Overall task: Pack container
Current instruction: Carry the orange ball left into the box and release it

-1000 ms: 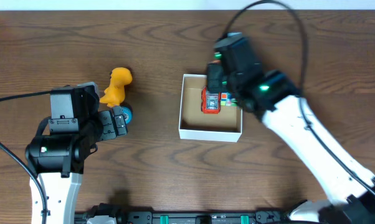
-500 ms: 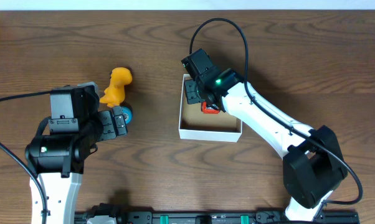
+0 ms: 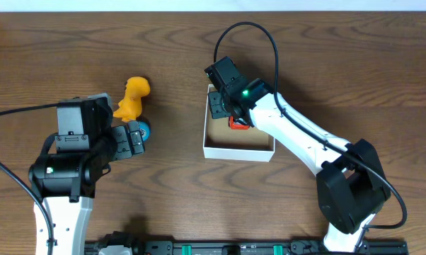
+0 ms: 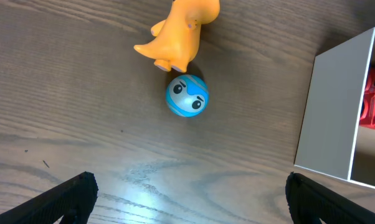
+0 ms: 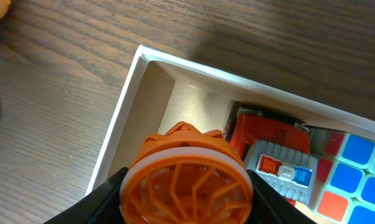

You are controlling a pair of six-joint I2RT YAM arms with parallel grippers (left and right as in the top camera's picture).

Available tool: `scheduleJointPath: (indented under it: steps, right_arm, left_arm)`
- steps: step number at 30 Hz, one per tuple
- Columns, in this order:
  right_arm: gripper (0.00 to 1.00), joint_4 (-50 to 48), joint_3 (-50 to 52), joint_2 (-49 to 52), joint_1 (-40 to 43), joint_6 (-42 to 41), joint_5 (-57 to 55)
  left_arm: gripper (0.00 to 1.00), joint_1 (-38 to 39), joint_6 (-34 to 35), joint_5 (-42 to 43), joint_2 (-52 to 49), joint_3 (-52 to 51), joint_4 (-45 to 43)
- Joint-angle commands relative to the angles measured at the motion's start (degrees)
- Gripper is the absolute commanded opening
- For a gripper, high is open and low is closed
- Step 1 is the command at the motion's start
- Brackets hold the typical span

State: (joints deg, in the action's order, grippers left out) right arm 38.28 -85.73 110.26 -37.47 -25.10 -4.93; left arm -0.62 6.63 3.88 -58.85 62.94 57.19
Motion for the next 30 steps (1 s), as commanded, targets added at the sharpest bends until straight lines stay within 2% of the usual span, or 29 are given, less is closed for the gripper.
scheduleJointPath:
  steps: [1,4,6,24,30]
  right_arm:
    - [0.55,-0.2,-0.5,1.0,-0.4,0.8,-0.4]
    - [0.63,-0.2,-0.5,1.0,-0.4,0.8,-0.4]
    - [0.76,-0.2,-0.5,1.0,-0.4,0.8,-0.4]
    - [0.74,-0.5,-1.6,1.0,-0.3,3.0,-0.7]
    - [0.69,0.9,-1.6,1.0,-0.4,5.9,4.8]
  left_arm:
    - [0.98,0.2,-0.3,-0.6,-0.3,1.0,0.3]
    - [0.98,0.2,-0.3,-0.6,-0.3,1.0,0.3]
    - [0.98,0.2,-0.3,-0.6,-0.3,1.0,0.3]
    - [0.98,0.2,-0.3,-0.6,-0.3,1.0,0.6]
    - [0.98,0.2,-0.3,-0.6,-0.3,1.0,0.6]
